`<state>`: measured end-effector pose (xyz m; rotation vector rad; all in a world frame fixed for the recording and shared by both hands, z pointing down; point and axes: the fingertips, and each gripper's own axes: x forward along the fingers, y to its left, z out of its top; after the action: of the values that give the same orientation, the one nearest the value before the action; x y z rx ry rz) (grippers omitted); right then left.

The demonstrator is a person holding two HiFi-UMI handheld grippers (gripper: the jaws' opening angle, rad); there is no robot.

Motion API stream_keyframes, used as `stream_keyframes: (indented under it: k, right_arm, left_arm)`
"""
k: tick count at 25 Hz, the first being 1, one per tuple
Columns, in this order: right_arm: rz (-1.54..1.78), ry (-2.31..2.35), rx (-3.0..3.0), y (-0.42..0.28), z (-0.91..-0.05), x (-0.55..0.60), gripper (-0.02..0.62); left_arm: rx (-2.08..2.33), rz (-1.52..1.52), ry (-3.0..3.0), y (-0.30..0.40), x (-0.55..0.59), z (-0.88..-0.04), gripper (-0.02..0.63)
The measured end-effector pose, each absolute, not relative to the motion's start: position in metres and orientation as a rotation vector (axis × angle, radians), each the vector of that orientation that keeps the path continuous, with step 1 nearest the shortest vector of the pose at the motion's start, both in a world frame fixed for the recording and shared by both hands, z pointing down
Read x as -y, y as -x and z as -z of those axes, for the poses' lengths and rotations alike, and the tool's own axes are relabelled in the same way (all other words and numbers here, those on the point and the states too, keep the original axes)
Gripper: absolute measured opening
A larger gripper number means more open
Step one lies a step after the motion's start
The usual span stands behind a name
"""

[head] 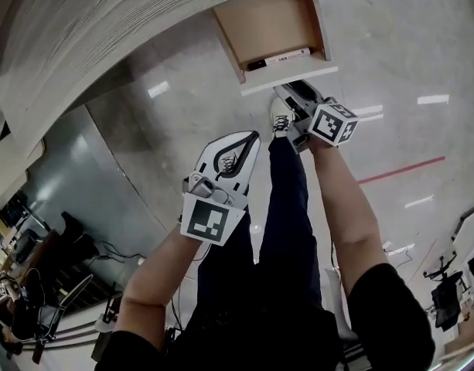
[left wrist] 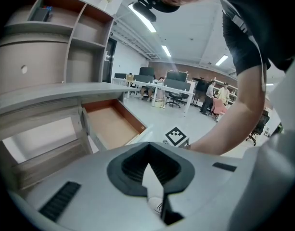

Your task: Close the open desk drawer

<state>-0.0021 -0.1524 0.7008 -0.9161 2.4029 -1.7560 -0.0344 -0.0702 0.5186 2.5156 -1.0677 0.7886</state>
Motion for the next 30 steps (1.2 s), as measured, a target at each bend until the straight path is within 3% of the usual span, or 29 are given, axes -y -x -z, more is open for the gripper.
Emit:
stream_keyframes:
  k: [5,7,15,18,24,25,29,30]
  right_arm:
    - [1.765,0.699,-2.272,0.01,-0.707,0.169,0.279]
    - [1.746,0.583,-2.229,0.014,-0.702,0.174,0.353]
    - [1.671,0.356,-2.15,0.02,-0.686,0.185,0.354]
    - [1.613,0.365,-2.21,0.019,-0.683,0.184,0.335]
    - [1.496,0.447,-2.383,0.016,-0.661,0.179,0.129]
    - [1.486,0.463,-2.408,0.016,-0.66,0.178,0.118]
    - [1.473,0.444,-2.456,0.015,-0.653,0.174,0.134]
    - [1.476,0.432,-2.461,0.015,-0.651,0.172,0.205]
  left_arm:
    - [1.043,-0.794,-2.478,0.037,0.056,-0.532,0.011]
    - [1.034,-0.79,-2.464,0.038,0.051,-0.539,0.011]
    - [1.021,-0.768,-2.426,0.041,0.038,-0.554,0.011]
    - [1.024,-0.752,-2.428,0.041,0.04,-0.554,0.011]
    - [1.024,-0.724,-2.451,0.033,0.045,-0.548,0.011]
    - [1.024,-0.721,-2.454,0.032,0.046,-0.546,0.011]
    - [1.015,-0.716,-2.466,0.025,0.043,-0.541,0.011]
    - [1.015,-0.712,-2.469,0.023,0.041,-0.54,0.011]
